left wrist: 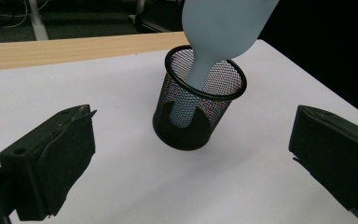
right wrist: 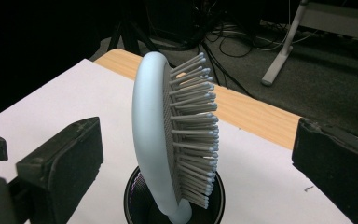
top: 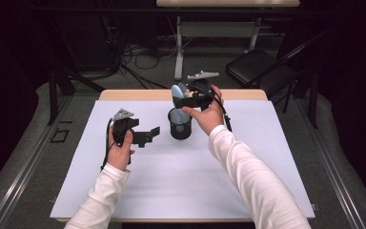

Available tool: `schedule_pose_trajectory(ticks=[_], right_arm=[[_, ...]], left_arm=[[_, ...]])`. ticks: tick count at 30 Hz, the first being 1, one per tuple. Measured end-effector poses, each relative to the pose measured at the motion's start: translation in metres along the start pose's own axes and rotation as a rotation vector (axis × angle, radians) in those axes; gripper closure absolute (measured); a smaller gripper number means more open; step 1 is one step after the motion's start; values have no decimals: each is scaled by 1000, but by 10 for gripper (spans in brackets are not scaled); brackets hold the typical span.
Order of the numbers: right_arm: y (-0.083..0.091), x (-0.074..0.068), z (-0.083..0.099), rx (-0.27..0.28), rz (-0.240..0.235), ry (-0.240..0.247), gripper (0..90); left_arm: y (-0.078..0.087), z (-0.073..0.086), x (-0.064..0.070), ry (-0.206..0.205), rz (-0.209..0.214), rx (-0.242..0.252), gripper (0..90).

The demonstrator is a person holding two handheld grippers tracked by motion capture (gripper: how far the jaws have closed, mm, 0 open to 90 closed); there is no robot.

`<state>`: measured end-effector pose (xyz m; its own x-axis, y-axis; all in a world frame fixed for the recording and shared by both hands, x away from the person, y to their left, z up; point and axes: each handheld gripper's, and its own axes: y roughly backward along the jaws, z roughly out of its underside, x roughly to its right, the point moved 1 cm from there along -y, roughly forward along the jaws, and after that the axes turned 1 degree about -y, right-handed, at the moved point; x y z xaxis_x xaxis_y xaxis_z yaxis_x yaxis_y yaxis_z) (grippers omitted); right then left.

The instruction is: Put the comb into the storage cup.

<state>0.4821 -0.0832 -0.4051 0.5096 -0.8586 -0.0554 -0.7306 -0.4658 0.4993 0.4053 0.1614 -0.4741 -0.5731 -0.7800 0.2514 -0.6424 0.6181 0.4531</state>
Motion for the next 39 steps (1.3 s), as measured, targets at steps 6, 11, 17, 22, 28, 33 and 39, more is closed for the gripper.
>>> schedule_pose_trajectory(ticks=[6,11,17,22,28,33,39], right_arm=[[3,3,-1,7,-10,-1,3],[7,2,-2,1,-42,-8,0],[11,-1,-3,-19,-39,20,0],[16,-1,-5,-19,-35,26,0],[23,1,-6,-22,-36,43,0],[29,3,-7,-22,-43,50,0],[34,6,-7,-31,-46,57,0]], left_arm=[[0,0,0,2,0,1,4],[1,0,0,2,-1,2,5],[1,0,-1,3,2,4,4],[2,-1,-2,8,3,3,4],[4,-1,-3,4,7,4,4],[4,-1,-3,4,11,0,4],[4,-1,-2,-1,12,-6,5]])
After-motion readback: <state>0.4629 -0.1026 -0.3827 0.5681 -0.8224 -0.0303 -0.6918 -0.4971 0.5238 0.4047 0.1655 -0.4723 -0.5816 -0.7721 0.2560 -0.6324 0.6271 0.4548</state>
